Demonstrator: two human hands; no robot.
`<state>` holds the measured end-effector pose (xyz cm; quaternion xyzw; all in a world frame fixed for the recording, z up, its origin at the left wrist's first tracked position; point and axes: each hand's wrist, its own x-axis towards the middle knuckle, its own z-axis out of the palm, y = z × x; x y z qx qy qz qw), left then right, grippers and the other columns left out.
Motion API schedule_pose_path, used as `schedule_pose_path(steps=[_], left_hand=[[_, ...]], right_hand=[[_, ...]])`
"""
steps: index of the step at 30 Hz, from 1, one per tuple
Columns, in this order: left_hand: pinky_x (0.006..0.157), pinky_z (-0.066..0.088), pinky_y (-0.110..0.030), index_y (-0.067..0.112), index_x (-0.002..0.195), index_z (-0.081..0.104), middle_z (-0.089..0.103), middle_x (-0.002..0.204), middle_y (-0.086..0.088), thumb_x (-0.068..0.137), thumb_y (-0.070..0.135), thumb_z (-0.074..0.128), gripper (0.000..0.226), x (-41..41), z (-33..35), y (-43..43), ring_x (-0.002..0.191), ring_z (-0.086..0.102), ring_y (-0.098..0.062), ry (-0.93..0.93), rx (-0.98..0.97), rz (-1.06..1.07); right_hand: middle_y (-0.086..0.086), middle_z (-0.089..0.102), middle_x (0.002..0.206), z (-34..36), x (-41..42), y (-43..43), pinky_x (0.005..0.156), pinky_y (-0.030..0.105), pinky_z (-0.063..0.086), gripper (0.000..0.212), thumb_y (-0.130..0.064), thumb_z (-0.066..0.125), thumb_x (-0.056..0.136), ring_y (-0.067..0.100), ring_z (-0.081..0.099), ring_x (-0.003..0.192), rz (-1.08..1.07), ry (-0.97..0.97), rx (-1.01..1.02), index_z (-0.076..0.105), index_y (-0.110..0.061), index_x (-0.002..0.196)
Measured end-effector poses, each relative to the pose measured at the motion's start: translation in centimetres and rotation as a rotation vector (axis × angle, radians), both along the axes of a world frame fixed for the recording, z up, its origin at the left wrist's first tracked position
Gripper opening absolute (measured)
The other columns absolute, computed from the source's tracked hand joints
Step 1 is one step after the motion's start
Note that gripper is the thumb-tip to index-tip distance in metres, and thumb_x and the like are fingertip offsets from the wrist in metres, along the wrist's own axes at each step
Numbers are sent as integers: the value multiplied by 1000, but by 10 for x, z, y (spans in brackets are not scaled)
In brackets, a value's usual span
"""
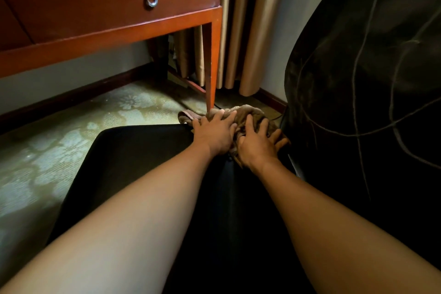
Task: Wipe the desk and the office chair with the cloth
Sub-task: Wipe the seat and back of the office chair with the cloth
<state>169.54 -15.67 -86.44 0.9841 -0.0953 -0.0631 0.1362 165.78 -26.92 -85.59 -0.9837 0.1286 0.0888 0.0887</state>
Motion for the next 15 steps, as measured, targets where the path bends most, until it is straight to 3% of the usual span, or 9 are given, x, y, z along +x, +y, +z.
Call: schedule_pose_path(steps=[4, 10, 15], left_hand=[[111, 26, -61, 38, 145, 40, 43, 151, -7, 106, 46, 27, 42, 16, 5, 0, 136, 41, -42, 9, -20, 48], [114, 20, -55, 35, 142, 49, 42, 152, -6, 106, 47, 21, 47, 27, 7, -3, 141, 36, -39, 119, -38, 187], [113, 21, -59, 28, 135, 50, 45, 146, -8, 107, 41, 23, 41, 16, 5, -6, 138, 37, -40, 43, 22, 163]], right_hand=[[12, 3, 166, 0, 25, -6, 115, 66, 1, 58, -42, 29, 105, 53, 6, 145, 62, -15, -17, 7, -38, 158], [4, 19, 163, -4, 40, -14, 117, 61, 10, 51, -34, 31, 105, 43, 23, 139, 203, -84, -29, 23, -36, 155], [7, 15, 162, -8, 29, -13, 118, 62, 13, 76, -40, 62, 94, 44, 22, 140, 277, -130, -113, 18, -31, 155]])
